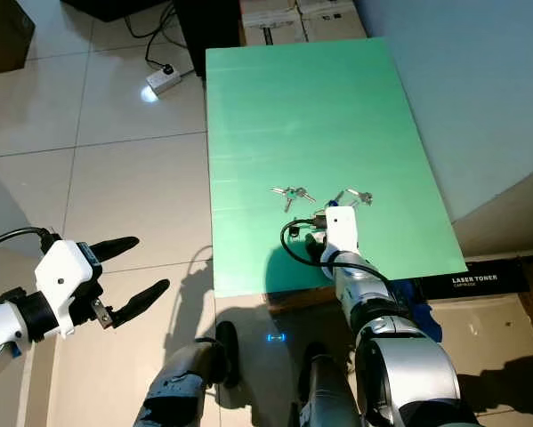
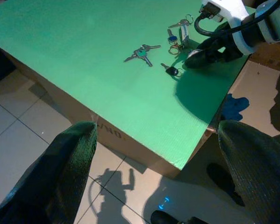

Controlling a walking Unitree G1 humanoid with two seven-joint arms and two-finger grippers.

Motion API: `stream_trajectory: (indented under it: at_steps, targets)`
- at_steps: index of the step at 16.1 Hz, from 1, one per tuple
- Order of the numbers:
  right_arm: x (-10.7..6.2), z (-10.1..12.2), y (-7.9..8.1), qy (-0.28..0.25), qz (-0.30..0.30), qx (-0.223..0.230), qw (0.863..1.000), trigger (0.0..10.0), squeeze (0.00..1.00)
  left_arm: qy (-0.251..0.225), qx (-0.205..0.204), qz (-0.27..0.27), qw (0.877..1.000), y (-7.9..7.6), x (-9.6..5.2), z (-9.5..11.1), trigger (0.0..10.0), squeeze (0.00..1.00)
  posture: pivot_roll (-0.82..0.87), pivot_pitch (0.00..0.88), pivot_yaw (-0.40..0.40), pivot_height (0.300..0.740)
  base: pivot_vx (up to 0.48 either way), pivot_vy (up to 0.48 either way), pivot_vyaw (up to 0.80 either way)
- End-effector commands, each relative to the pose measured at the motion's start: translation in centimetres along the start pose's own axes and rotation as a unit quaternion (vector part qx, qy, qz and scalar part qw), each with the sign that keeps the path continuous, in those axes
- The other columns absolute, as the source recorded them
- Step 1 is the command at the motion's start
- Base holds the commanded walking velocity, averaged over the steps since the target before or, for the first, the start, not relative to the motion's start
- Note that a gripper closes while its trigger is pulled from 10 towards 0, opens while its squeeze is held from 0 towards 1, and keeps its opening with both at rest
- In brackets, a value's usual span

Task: Hang keys on a hook

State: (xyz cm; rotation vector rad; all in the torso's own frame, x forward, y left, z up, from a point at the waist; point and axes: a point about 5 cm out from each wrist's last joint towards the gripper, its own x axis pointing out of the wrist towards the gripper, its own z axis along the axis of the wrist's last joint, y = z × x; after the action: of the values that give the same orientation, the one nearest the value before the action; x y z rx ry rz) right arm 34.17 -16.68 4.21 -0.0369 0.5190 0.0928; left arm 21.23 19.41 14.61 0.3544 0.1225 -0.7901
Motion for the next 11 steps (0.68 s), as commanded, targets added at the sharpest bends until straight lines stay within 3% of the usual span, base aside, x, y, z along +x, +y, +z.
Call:
stream_trajectory:
  at_steps: [1,5,7,11]
  targets:
    - [-0.26,-2.12,0.22,0.036,0.0,0.007,0.999,2.9,0.0,0.009,0.002,-0.006,1.0,-0.13,-0.46,-0.03,10.0,0.0,0.27,0.367,0.106,0.74,0.0,0.0,0.0]
    - [-0.32,-2.38,0.19,0.039,-0.001,0.009,0.999,2.1,0.0,0.009,0.0,-0.01,1.0,-0.14,-0.4,-0.01,10.0,0.0,0.27,0.37,0.111,0.74,0.0,0.0,0.0]
    - [-0.35,-2.55,0.16,0.042,-0.002,0.01,0.999,0.1,0.0,0.008,-0.001,-0.012,1.0,-0.22,-0.39,0.03,10.0,0.0,0.27,0.369,0.113,0.74,0.0,0.0,0.0]
    - [-0.38,-2.65,0.09,0.042,-0.005,0.012,0.999,0.0,0.0,0.009,-0.002,-0.013,1.0,-0.27,-0.4,0.01,10.0,0.0,0.27,0.369,0.118,0.74,0.0,0.0,0.0]
